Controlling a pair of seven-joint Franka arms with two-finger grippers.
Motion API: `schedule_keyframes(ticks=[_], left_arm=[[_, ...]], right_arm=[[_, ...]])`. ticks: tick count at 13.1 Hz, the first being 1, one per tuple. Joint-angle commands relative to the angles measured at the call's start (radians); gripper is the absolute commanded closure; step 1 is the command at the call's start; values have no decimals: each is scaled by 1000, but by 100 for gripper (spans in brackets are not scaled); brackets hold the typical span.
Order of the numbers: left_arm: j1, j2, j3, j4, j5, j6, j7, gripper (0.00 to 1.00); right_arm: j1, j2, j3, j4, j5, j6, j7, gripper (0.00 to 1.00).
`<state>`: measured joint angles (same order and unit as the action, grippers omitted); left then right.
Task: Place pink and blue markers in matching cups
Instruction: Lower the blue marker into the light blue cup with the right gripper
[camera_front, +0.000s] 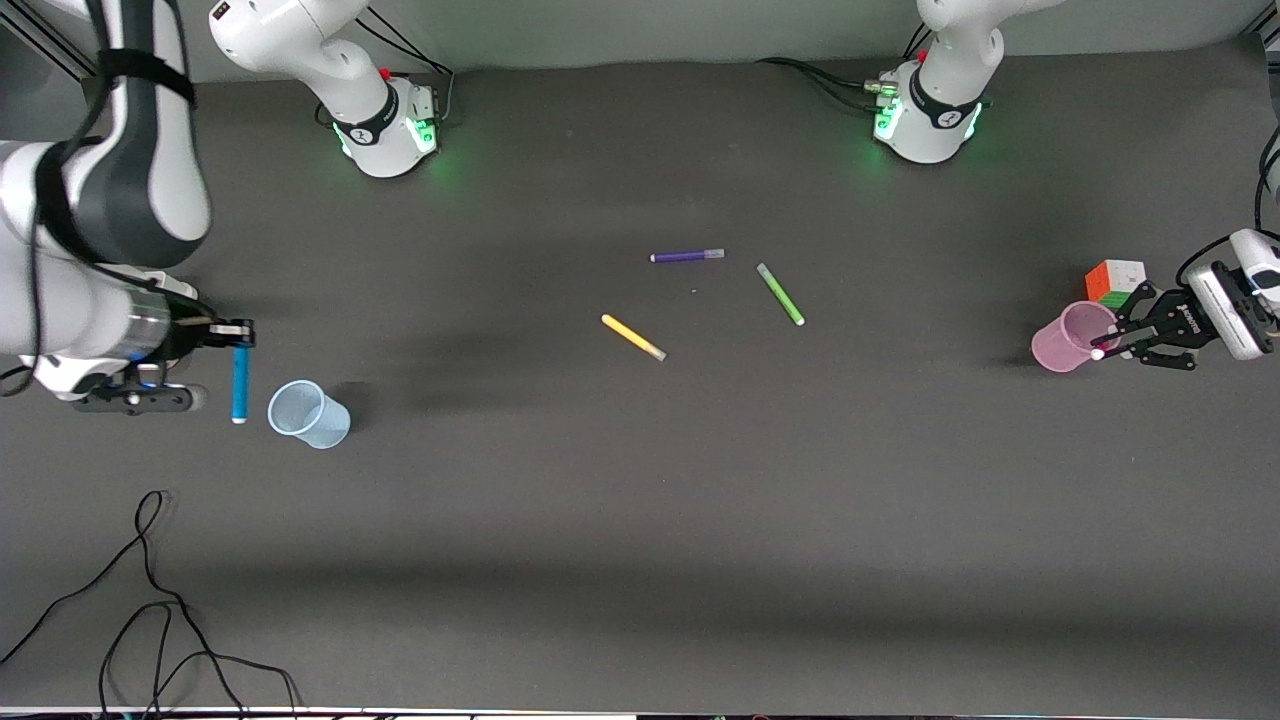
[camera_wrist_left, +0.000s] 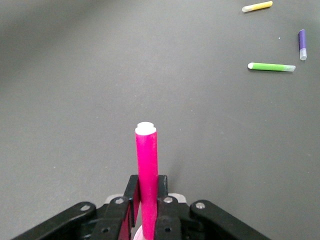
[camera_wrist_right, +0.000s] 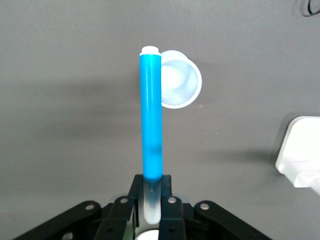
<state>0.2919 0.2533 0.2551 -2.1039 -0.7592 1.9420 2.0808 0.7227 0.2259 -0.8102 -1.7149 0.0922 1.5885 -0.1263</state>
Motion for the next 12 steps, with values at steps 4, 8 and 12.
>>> schedule_keyframes(ticks=[4,8,12], left_arm=[[78,35,-11,-16,-52,-84,105,100],[101,64,-11,-16,-54,-107,120,100],[99,90,-11,-13,-54,-104,119,80]], right_arm=[[-92,119,-9,84,60,-116,-219,97],[-195,287,2,222,167,-249,-291,97],[-262,389,23,261,247,-303,-297,97]])
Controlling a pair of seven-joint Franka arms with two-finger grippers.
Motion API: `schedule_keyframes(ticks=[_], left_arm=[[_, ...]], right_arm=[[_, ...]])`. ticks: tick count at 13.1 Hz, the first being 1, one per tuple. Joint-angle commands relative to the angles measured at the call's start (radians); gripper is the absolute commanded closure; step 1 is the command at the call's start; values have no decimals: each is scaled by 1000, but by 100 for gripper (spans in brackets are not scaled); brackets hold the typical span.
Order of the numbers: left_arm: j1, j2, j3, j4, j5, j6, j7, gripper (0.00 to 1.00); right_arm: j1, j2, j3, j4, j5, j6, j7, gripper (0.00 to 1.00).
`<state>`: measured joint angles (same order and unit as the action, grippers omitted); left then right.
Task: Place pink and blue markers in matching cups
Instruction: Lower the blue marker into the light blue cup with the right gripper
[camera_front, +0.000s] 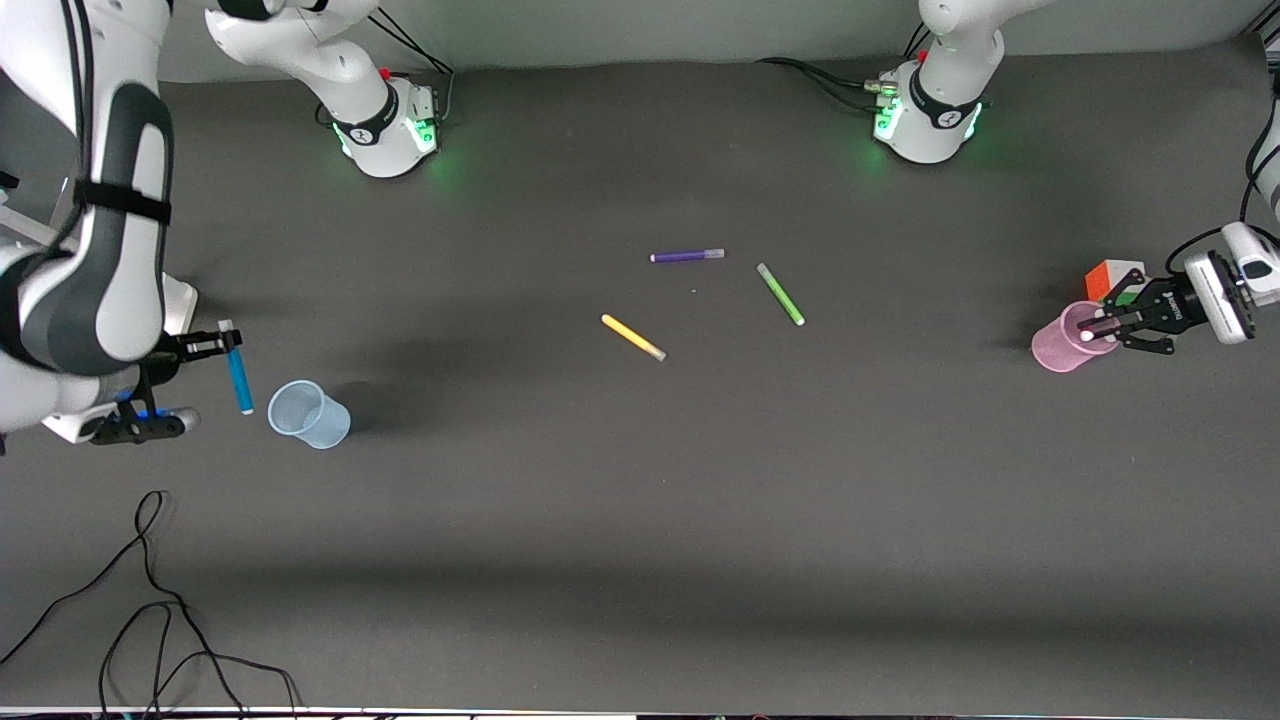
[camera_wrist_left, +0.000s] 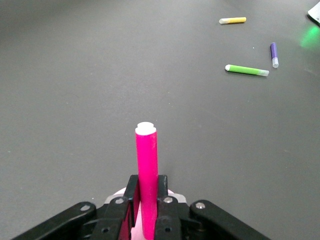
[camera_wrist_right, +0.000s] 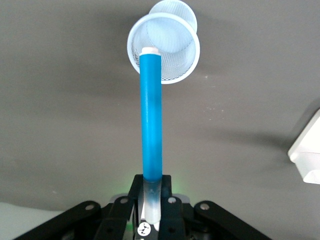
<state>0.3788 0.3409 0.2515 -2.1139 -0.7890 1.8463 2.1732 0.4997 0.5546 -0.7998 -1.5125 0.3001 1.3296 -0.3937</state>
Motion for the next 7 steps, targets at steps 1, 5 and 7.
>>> schedule_keyframes(ticks=[1,5,7], left_arm=[[12,4,-8,-4,-24,-10,27,56],[14,1,-9,8,-27,-27,27,1],[9,-9,-8,31,-26,-33,14,1]], right_arm=[[-43,73,24,57,40,-44,-28,97],[-72,131,37,48,76,-76,-39,97],[-81,151,44,48,76,-82,-40,98]])
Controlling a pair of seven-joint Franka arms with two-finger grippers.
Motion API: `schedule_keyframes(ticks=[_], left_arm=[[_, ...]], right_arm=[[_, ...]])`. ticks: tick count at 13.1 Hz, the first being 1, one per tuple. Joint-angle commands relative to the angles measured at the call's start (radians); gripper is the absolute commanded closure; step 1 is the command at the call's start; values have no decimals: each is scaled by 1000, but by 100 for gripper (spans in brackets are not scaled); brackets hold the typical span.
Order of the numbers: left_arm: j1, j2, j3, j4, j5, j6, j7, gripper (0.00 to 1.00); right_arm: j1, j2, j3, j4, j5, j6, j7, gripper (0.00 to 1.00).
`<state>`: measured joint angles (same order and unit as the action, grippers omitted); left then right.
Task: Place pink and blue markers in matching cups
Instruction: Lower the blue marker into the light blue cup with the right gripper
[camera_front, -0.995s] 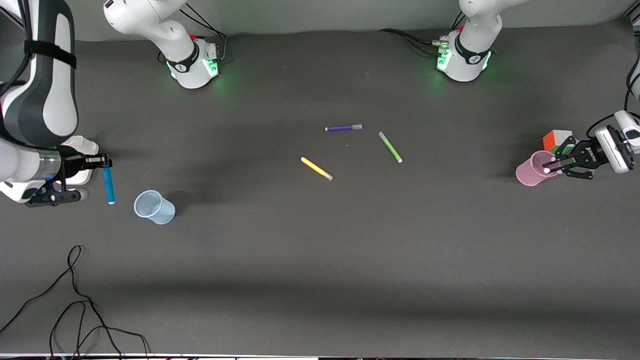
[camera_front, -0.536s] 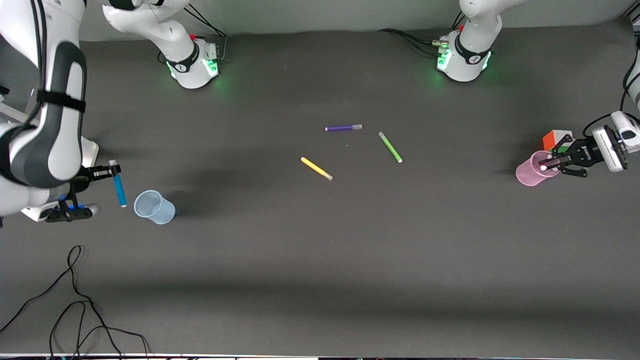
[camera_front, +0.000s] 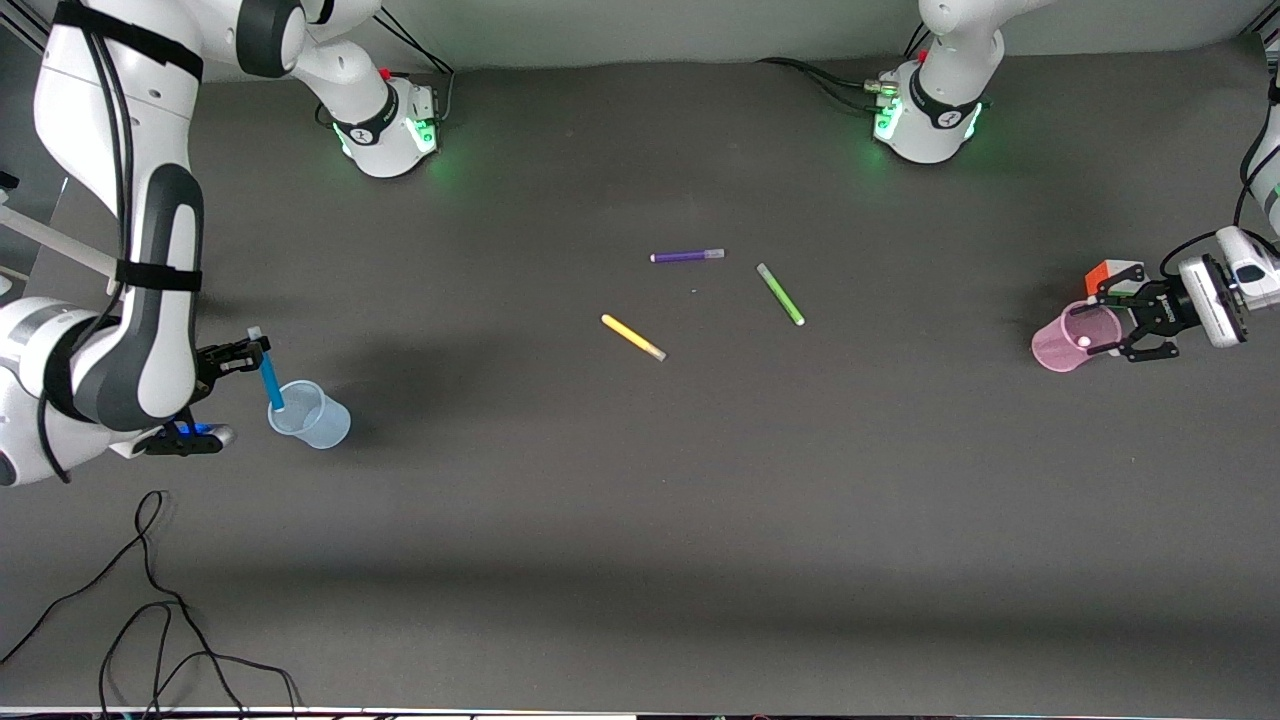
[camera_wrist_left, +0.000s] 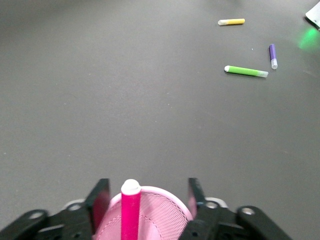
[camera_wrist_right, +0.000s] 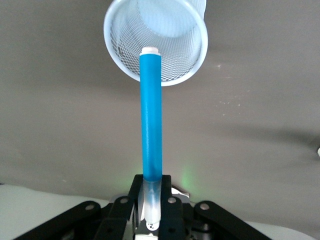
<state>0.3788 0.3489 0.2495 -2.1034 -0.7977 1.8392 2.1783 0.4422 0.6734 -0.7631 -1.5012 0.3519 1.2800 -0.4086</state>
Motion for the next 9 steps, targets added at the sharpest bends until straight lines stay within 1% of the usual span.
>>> schedule_keyframes(ticks=[1,3,4,6,7,9], left_arm=[[0,-31,-7,40,-14,-29,-9,1],[-26,-85,-12,66,23,-53,-160,1],[-56,-125,-12,86,69,-58,-258,1],[-121,-207,-13,137,171,-77,-505,1],[-162,-243,-13,173,228,-109,-637,1],[-242,-303,-13,226,335,-153,-905,1]], right_arm=[[-31,43,19,35,30,-34,-26,98],[-63,70,28,39,59,-48,-27,97],[-63,84,28,44,64,-48,-27,98],[-69,95,42,47,65,-47,-27,97],[-83,97,56,50,64,-47,-24,98],[-124,124,96,96,65,-48,-21,97]])
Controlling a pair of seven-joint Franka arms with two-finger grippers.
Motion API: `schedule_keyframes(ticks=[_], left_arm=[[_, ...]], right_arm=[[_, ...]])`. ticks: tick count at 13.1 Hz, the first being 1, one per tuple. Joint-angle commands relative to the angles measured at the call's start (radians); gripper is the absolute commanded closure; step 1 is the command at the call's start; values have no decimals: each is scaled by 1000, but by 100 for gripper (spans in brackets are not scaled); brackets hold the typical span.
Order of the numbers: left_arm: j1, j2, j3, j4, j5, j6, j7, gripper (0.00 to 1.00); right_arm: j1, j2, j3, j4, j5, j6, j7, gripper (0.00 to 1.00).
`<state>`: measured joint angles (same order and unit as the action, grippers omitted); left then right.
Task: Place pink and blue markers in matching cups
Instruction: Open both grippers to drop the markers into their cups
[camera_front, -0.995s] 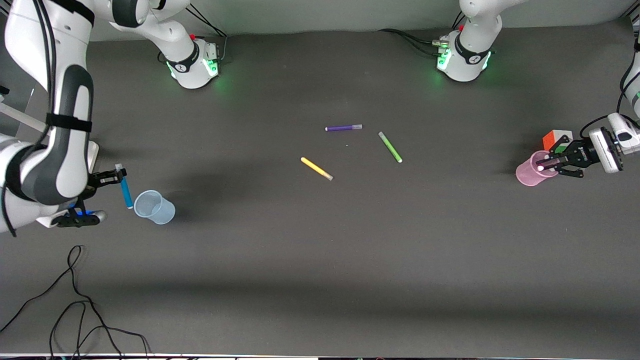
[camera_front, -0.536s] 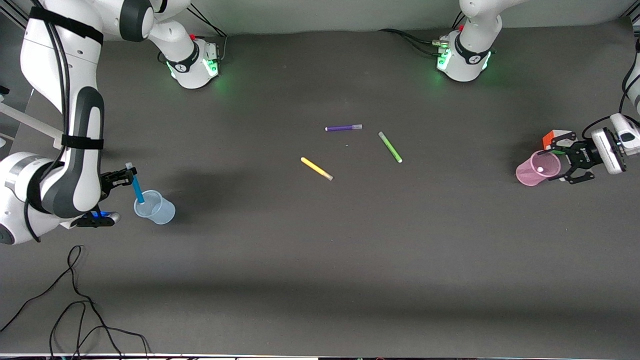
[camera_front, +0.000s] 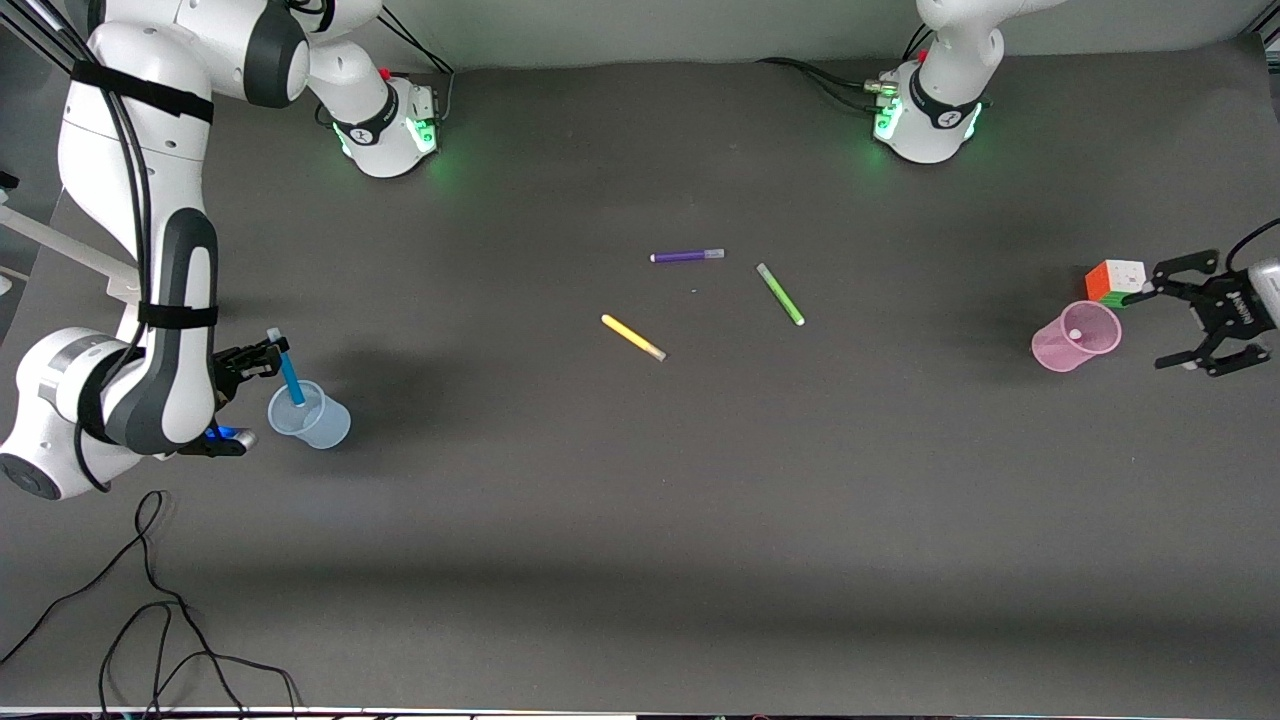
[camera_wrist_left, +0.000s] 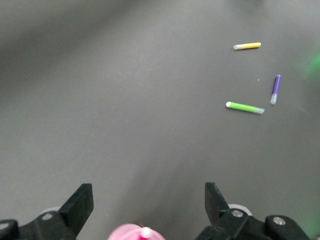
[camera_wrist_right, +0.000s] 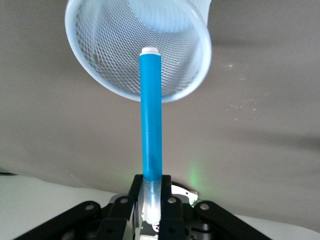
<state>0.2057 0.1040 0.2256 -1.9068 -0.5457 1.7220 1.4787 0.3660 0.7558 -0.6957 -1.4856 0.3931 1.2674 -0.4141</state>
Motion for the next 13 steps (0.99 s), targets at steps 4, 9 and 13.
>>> schedule_keyframes(ticks=[4,9,13], left_arm=[[-213,-112,-21,121,304,-45,-611,1],[-218,-116,-202,218,475,-134,-1067,1],[-221,-104,-351,261,613,-192,-1352,1]], right_arm=[[-85,65,76,117,21,-34,-11,97],[-93,86,76,145,21,-34,-15,97],[-91,88,76,148,20,-34,-11,0]])
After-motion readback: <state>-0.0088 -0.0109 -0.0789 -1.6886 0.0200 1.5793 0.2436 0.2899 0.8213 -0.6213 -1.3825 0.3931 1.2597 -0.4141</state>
